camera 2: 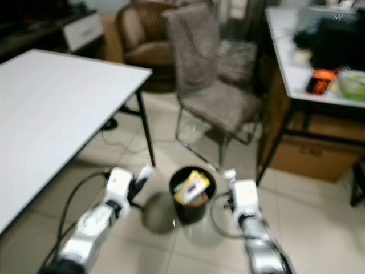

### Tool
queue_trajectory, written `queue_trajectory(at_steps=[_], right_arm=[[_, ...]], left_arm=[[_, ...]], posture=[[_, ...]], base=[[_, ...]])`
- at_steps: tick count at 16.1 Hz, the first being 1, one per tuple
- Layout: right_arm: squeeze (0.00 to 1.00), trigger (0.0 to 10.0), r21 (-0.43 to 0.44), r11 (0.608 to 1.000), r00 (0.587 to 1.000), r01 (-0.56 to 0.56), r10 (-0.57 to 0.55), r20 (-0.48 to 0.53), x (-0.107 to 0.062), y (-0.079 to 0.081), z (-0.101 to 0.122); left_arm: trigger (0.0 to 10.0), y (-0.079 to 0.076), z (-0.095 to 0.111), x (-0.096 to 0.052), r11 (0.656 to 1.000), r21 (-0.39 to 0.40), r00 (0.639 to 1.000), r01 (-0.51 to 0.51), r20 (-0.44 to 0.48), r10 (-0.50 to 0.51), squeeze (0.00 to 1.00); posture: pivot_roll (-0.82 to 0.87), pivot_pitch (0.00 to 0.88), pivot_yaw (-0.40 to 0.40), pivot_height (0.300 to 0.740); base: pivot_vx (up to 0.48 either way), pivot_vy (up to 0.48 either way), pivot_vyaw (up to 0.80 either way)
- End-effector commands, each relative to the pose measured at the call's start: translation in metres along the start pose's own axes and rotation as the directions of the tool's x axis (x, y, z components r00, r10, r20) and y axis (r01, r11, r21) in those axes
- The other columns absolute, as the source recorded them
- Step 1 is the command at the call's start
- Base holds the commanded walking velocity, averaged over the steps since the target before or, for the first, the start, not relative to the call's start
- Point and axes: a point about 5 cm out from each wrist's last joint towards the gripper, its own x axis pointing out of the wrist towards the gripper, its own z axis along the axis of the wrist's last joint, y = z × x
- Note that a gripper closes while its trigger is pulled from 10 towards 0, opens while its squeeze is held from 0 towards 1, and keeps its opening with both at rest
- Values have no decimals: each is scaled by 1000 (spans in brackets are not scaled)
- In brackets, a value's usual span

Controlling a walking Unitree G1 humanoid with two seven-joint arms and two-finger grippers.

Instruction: Picking trash to rubbish bin

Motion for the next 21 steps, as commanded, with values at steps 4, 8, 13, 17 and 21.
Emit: queue_trajectory(at_steps=[4,8,13,17,21], right_arm=[[0,10000,-11,999,999,33,-33,1,-2,-15,0],[0,10000,-20,1000,1000,24,-24,2,-2,-14,0],[0,10000,-33,999,1000,8,-8,1,1,-11,2],[0,10000,-58,998,1000,-26,26,-1,3,-7,3],[0,10000,-107,993,999,-53,52,-14,9,-4,3]], left_arm=[[10000,-5,7,7,1000,-5,999,14,29,-13,0],[10000,-5,4,6,1000,-12,1000,12,24,-12,0],[10000,-5,5,6,1000,-14,1000,9,29,-9,0],[10000,-1,2,-1,1000,-26,999,-16,33,17,0],[10000,-3,-5,-15,1000,9,1000,16,6,-16,0]], posture=[[-93,0,10,740],[-91,0,2,740],[-85,0,-4,740],[-74,0,-18,740],[-56,15,-14,740]], base=[[420,0,-400],[416,0,0],[418,0,0],[202,0,0],[0,0,0]])
